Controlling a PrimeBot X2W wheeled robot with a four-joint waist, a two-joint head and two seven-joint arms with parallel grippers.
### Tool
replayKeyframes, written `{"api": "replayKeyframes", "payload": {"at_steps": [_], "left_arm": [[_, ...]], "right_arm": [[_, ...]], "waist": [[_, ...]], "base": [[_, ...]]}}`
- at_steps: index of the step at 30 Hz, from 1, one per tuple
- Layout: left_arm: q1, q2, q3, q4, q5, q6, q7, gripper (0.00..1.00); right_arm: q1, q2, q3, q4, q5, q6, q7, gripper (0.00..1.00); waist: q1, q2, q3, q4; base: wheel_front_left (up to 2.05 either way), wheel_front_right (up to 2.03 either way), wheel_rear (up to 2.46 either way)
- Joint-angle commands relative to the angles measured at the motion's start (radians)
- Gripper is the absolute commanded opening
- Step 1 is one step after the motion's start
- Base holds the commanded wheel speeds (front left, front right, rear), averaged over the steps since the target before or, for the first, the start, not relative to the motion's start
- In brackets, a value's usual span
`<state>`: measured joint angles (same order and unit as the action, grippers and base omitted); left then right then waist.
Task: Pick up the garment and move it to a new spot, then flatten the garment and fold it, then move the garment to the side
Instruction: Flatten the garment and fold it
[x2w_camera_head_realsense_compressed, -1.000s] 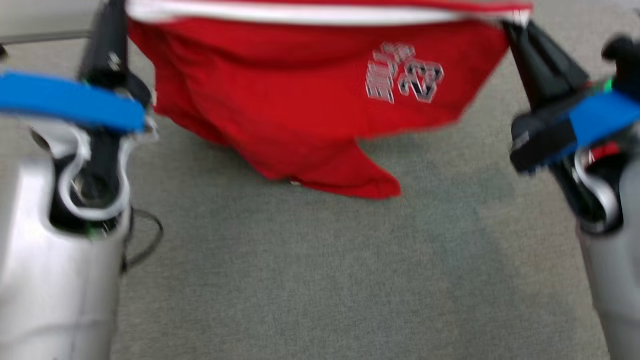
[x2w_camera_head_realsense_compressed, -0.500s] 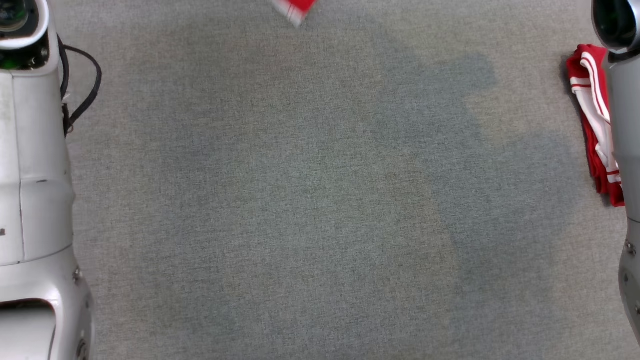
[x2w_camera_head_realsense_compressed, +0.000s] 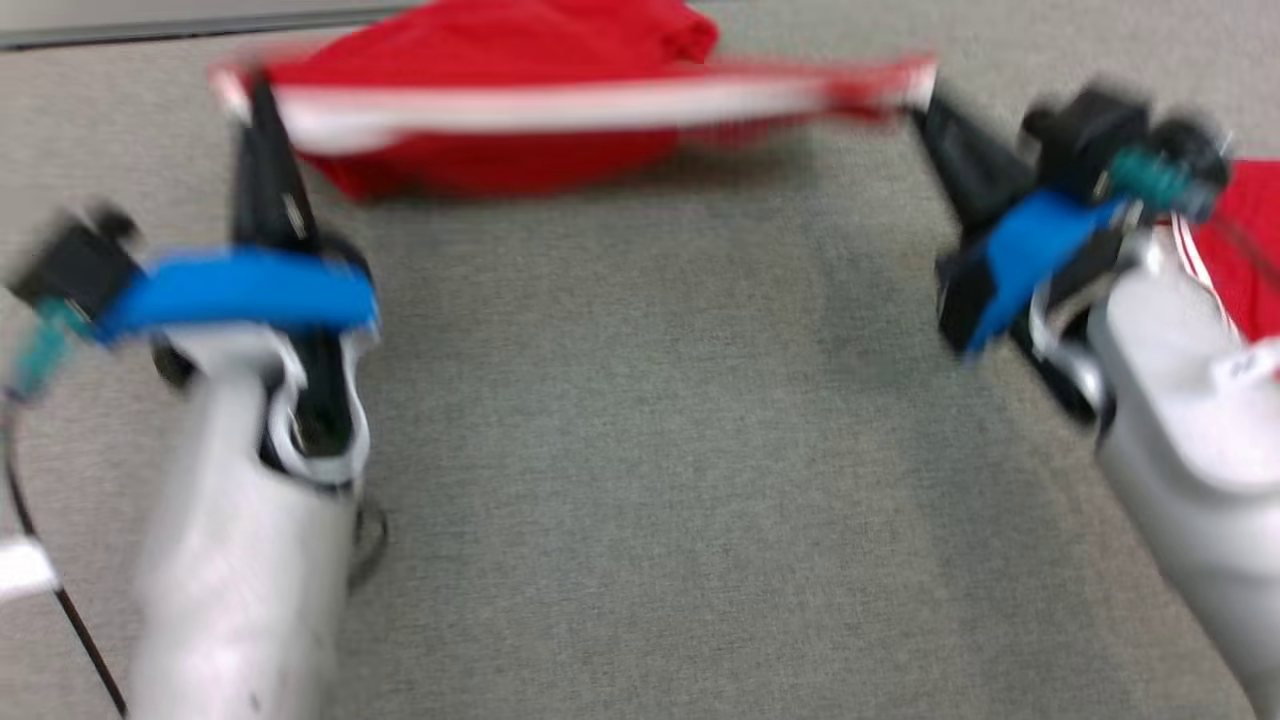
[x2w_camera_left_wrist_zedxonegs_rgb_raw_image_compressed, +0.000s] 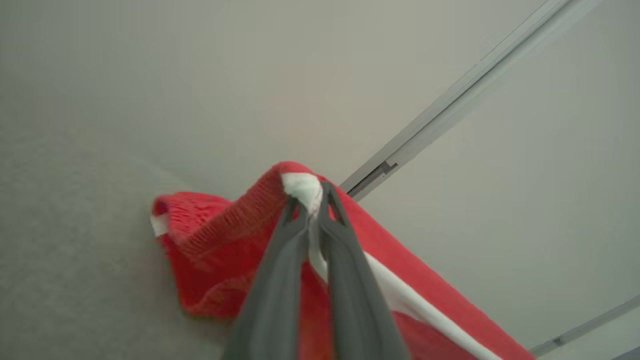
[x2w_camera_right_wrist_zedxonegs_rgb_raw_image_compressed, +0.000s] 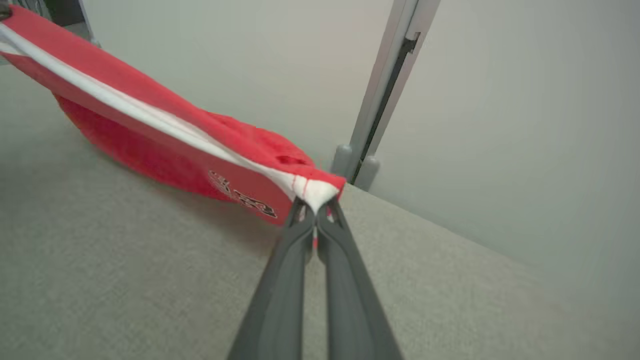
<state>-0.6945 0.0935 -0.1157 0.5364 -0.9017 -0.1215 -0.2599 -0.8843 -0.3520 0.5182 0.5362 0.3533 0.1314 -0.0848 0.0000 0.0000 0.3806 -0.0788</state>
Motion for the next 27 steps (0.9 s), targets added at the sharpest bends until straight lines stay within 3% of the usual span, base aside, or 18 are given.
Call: {"api": "replayKeyframes", "payload": {"at_steps": [1, 7, 14, 20, 27], "left_arm": [[0.011, 0.004, 0.001, -0.003, 0.008, -0.004, -0.006, 0.00], [0.266, 0.003, -0.098, 0.041, 0.106, -0.008, -0.006, 0.00], [0.526, 0.051, -0.176, -0.101, 0.095, 0.001, 0.118, 0.00], [0.759, 0.165, -0.218, -0.393, 0.050, 0.052, 0.356, 0.00], [0.963, 0.286, -0.194, -0.784, -0.026, 0.159, 0.551, 0.00]], "right_arm": [[0.020, -0.011, 0.009, -0.012, 0.013, -0.001, 0.004, 0.00], [0.256, -0.195, 0.119, -0.199, 0.185, -0.001, 0.112, 0.00], [0.521, -0.348, 0.125, -0.446, 0.321, -0.001, 0.260, 0.00], [0.765, -0.419, -0.027, -0.586, 0.337, -0.001, 0.427, 0.00], [1.054, -0.368, -0.335, -0.776, 0.274, -0.002, 0.659, 0.00]], "waist": [[0.0000, 0.0000, -0.008, -0.001], [0.0000, 0.0000, -0.094, 0.017], [0.0000, 0.0000, -0.175, 0.026], [0.0000, 0.0000, -0.201, 0.040], [0.0000, 0.0000, -0.190, 0.058]], "base": [[0.00, 0.00, 0.00], [0.00, 0.00, 0.00], [0.00, 0.00, 0.00], [0.00, 0.00, 0.00], [0.00, 0.00, 0.00]]}}
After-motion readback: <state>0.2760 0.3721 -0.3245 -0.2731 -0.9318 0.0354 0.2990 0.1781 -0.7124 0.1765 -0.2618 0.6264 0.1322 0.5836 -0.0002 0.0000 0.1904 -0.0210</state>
